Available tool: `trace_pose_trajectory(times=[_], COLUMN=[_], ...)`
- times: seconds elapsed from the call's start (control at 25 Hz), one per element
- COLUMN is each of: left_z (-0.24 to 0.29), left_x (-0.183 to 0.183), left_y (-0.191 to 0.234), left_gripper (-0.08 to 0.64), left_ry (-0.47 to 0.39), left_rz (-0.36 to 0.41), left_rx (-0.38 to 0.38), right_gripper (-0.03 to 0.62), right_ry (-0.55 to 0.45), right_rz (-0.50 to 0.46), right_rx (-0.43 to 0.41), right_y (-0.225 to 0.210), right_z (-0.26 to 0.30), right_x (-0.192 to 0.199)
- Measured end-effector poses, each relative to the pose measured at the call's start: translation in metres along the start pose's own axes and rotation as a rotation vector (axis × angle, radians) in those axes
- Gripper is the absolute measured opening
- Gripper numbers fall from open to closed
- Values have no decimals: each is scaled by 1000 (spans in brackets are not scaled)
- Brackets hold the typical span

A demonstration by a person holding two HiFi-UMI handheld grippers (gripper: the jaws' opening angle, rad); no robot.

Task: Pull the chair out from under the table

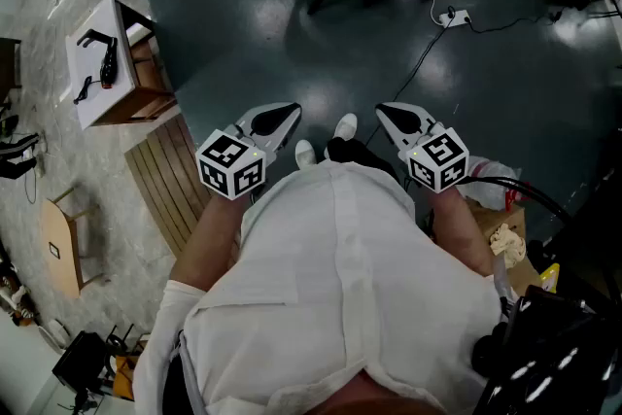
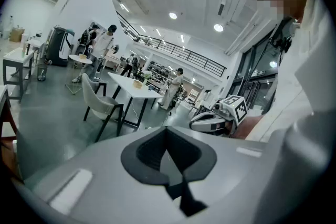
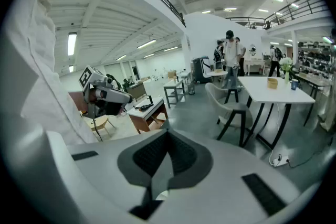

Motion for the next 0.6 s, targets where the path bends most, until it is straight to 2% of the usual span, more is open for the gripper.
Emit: trace_pose_trajectory(times=[0.32, 0.6], left_z=[-16, 7], left_x=[-4, -13], left_y=[7, 34], left_gripper=[6, 6], left_ry=[-35, -15], left_rz=[-9, -29], left_rx=[-46, -68], right_gripper=[5, 5], right_ry=[-8, -2], right_rz=[-49, -43], right_rx=[-22, -54], right_y=[4, -26], right_z=[16, 43], right_x=[-26, -39])
Point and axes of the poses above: the fingertips, and each gripper's own axes: z forward along the fingers, y to its left, x out of its underside, the point moved 9 cm from there along -z, backward along the fingers, and after that the axes turned 4 degrees about z, right-handed, at the moved point
